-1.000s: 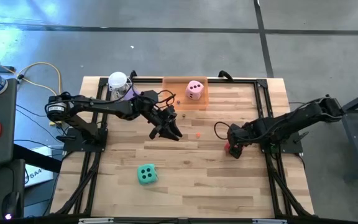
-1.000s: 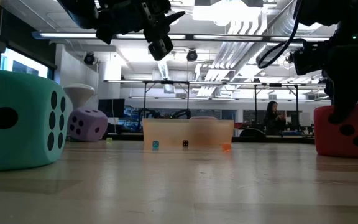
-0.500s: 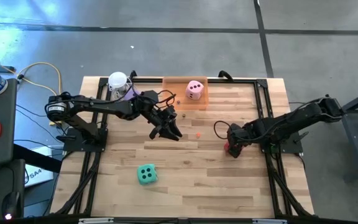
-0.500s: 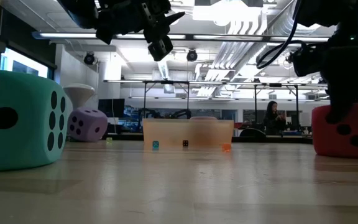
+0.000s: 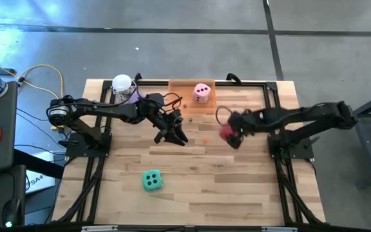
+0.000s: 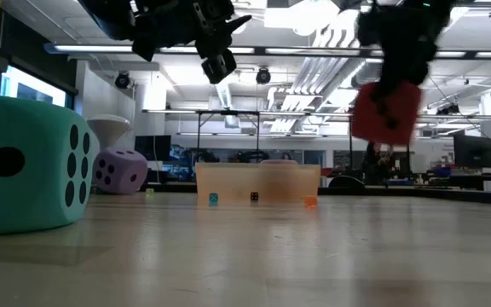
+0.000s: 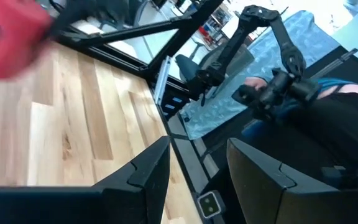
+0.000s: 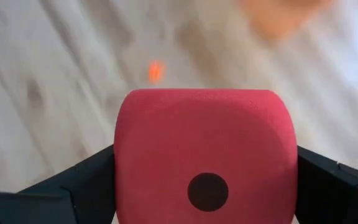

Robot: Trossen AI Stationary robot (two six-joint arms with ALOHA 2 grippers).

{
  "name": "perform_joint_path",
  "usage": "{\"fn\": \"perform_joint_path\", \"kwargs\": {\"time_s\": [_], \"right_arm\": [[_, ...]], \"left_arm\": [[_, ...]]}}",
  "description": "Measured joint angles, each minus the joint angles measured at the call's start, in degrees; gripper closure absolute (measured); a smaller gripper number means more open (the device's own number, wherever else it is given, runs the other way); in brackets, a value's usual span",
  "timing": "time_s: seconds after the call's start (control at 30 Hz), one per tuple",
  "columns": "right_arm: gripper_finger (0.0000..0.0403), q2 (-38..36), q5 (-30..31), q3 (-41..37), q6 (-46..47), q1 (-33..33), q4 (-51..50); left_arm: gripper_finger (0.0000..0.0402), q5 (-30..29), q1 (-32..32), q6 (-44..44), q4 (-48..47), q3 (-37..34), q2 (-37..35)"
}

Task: Pick & Place Dice
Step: Put the large red dice into the orange bin

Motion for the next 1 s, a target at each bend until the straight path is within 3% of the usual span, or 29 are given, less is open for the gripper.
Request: {"fn": "perform_joint_path", "kwargs": {"time_s": [0.13,0.27,0.4,0.73,1.0], "right_arm": [[0.0049,0.00,0.73,4.54,-9.52,-7.74,8.26],[0.0049,1.11,-3.52,7.18,-15.57,-14.48,17.84],[0.0049,5.88,-8.69,10.40,-18.38,-19.15,21.14],[0.0049,25.53,-11.66,21.26,-23.66,-21.58,21.61],[0.0049,35.16,-6.55,30.69,-27.72,-23.19,21.70]], "left_arm": [[0.0250,-0.23,0.34,0.30,0.86,-0.04,-1.35],[0.0250,-2.53,0.87,3.39,0.74,-0.04,-3.53],[0.0251,-5.50,0.79,7.22,0.07,-0.04,-6.28],[0.0251,-19.68,0.80,17.58,-15.21,-0.04,-14.84],[0.0251,-23.00,-0.45,19.18,-21.00,-0.02,-17.64]]}}
